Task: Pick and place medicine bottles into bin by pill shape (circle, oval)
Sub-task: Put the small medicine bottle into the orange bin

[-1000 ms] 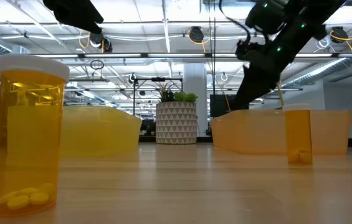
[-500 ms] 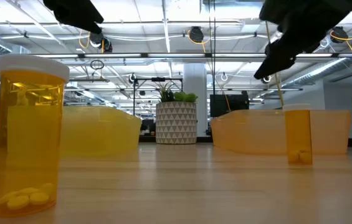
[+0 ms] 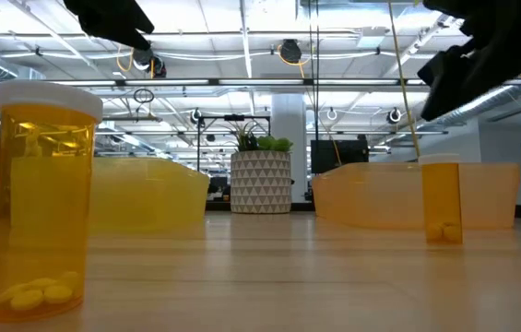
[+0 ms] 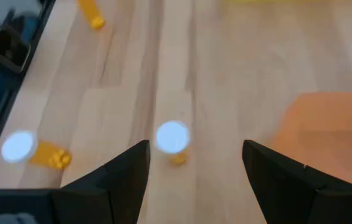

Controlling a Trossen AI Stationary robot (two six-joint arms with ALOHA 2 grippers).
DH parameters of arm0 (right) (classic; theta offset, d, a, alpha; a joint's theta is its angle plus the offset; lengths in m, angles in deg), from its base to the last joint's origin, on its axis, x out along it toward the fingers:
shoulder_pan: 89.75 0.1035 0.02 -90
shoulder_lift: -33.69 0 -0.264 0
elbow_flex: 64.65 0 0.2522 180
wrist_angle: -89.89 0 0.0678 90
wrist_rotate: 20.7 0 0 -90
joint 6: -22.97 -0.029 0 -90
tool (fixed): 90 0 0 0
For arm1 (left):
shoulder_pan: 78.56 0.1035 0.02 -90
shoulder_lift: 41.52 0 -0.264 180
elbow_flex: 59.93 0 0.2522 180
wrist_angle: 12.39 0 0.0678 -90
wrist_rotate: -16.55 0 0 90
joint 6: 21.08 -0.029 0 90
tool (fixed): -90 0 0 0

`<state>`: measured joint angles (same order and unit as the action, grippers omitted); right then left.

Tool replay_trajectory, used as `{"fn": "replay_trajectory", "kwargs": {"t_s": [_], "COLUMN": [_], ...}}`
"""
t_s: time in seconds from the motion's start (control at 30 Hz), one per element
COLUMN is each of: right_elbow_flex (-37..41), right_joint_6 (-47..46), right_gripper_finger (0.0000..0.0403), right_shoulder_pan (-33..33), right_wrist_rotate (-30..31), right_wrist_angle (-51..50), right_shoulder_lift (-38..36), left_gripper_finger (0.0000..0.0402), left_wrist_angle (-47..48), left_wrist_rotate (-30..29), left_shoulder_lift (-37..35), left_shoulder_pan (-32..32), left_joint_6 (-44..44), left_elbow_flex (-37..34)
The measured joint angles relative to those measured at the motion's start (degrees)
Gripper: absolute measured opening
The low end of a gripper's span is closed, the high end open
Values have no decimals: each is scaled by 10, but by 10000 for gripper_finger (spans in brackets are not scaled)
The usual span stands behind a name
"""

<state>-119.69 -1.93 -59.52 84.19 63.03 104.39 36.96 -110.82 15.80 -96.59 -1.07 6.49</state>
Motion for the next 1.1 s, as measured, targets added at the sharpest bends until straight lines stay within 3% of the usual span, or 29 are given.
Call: {"fn": "replay_trajectory", "kwargs": {"t_s": [0.93,1.1], "right_elbow_flex": [0,0], "right_joint_6": [36,46], "right_gripper_finger": [250,225], "right_shoulder_pan": [3,1], "right_wrist_rotate": [-16,-15], "right_wrist_angle": [140,146], "right_shoulder_lift": [149,149], "left_gripper_finger": [335,335], "left_wrist_angle": [-65,-63], "left_wrist_rotate": [30,30], "left_shoulder_lift": [35,35], "left_shoulder_pan": [0,0], "left_joint_6": [-34,-35], "left_elbow_flex": [0,0]}}
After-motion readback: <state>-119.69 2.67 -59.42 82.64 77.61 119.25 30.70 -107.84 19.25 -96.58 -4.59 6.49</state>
